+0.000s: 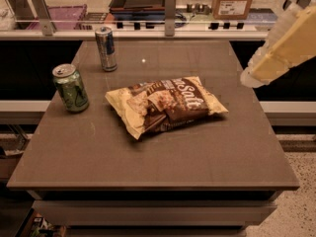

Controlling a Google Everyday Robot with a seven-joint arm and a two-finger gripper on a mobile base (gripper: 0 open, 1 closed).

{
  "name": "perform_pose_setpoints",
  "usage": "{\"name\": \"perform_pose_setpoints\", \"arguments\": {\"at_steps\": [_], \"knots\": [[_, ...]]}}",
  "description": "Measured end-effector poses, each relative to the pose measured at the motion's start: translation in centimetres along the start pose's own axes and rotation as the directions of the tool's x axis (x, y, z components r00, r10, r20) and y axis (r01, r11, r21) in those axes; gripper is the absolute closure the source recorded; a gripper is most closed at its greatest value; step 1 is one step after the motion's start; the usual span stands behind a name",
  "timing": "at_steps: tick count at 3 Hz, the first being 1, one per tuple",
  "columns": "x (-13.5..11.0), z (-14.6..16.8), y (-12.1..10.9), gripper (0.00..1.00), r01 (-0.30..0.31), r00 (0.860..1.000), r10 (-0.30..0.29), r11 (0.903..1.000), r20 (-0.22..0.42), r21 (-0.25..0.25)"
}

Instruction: Pick redbull can

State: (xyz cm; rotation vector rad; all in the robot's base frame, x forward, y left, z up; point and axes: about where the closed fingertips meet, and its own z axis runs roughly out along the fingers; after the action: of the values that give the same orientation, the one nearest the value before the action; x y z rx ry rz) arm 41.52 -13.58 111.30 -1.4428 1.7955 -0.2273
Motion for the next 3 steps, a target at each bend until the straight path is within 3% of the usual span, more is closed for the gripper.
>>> {"name": "perform_pose_setpoints", "arguments": {"at_steps": [3], "knots": [[-0.11,0.0,-0.09,0.0,0.001,1.0,-0.001,1.0,0.004,0.004]]}}
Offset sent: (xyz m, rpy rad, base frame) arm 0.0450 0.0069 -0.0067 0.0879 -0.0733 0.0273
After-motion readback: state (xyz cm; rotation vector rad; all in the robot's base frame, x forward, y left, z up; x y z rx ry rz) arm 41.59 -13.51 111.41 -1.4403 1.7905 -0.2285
